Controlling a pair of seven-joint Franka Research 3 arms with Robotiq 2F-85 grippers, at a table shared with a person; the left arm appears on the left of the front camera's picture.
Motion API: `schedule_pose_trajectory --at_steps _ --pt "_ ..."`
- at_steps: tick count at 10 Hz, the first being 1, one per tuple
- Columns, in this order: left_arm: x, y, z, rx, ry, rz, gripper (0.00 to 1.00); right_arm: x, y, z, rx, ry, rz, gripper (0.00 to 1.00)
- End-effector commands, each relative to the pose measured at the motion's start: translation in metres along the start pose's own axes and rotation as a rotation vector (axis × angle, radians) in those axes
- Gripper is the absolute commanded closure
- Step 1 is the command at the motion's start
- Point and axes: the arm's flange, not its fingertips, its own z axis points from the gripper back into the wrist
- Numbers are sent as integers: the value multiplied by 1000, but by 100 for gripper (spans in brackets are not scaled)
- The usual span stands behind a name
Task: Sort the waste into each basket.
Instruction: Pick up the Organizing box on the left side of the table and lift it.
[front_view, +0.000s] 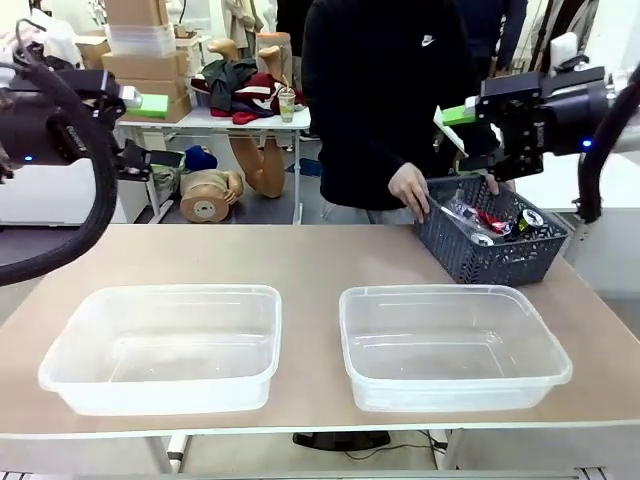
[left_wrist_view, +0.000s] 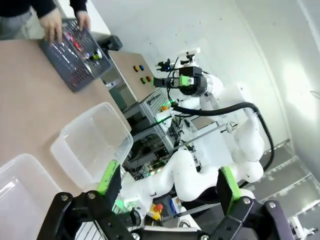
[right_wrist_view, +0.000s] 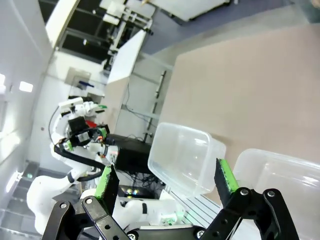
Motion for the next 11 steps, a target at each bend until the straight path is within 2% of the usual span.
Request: schedule_pose_trajectory --at_steps 1,5,6,7,8,9,10,11 --pt "2 -6 2 -7 -20 -50 0 3 -3 3 21 -18 36 0" --pt "2 -7 5 19 -2 -20 0 1 1 8 -8 -4 12 0" --pt "0 -8 14 213 94 -25 0 -4 24 -39 -1 56 13 0" --pt "-7 -15 32 400 210 -38 0 -18 43 -90 -97 86 9 0" --pt "-19 -24 47 677 330 -90 0 -42 57 -147 -220 179 54 0" --pt "-36 -34 58 850 423 -69 0 -62 62 -188 -233 303 94 0" --pt "-54 -37 68 1025 528 2 0 -79 60 -215 -300 360 153 0" --pt "-68 -31 66 1015 634 69 0 -88 56 -221 -303 393 166 0"
